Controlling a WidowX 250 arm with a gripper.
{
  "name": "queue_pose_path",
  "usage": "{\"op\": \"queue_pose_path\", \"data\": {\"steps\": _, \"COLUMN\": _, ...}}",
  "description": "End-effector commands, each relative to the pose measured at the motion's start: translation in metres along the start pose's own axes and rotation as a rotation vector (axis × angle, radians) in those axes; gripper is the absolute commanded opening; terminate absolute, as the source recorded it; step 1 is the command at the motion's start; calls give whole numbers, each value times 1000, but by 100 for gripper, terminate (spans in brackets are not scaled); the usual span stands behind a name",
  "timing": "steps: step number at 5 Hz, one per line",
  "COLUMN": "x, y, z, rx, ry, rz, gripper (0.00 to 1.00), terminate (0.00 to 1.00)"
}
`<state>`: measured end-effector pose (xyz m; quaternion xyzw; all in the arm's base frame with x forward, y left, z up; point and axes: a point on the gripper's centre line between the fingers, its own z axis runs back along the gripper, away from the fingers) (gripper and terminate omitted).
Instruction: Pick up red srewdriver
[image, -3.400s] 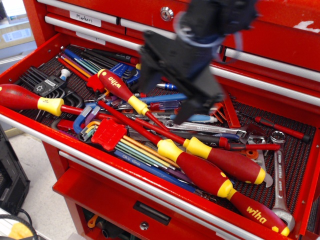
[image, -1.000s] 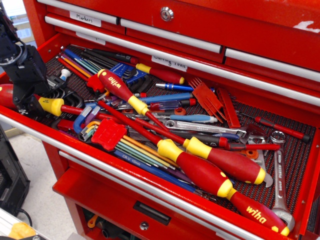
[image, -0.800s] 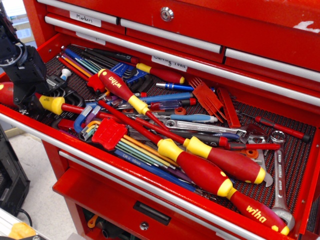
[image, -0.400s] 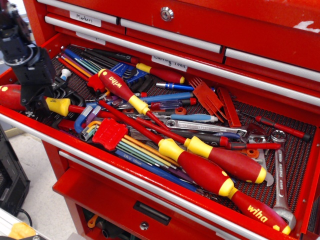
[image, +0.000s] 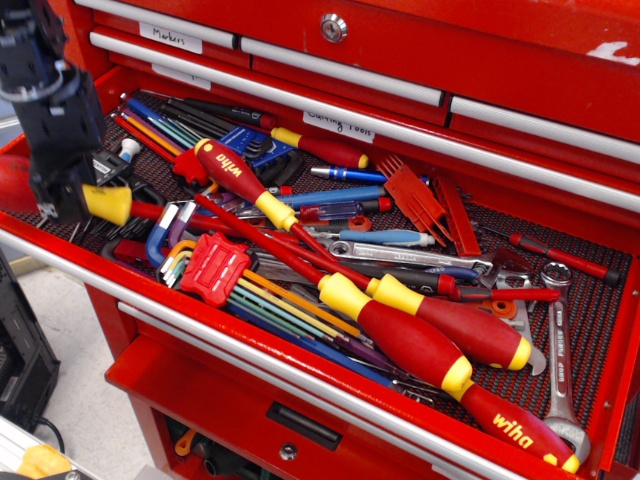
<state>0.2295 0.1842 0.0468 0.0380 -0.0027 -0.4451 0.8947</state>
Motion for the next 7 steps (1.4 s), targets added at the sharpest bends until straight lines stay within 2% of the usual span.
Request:
{"op": "queue_pose_path", "data": {"steps": 1, "x": -23, "y": 28, "z": 63, "rx": 136, "ry": 89, "rz": 14, "gripper": 0, "terminate": 0}}
{"op": "queue_pose_path", "data": {"steps": 3, "x": -29, "y": 40, "z": 113, "rx": 164, "ry": 173, "rz": 17, "gripper": 0, "terminate": 0}}
{"op": "queue_pose_path", "data": {"steps": 5, "x": -36, "y": 34, "z": 169, "rx": 209, "ry": 269, "rz": 36, "gripper": 0, "terminate": 0}}
{"op": "queue_pose_path", "data": {"steps": 6, "x": -34, "y": 33, "z": 186, "rx": 255, "ry": 247, "rz": 33, "gripper": 0, "terminate": 0}}
{"op": "queue_pose_path", "data": {"steps": 7, "x": -13, "y": 34, "z": 183, "rx": 274, "ry": 175, "rz": -3, "gripper": 0, "terminate": 100}}
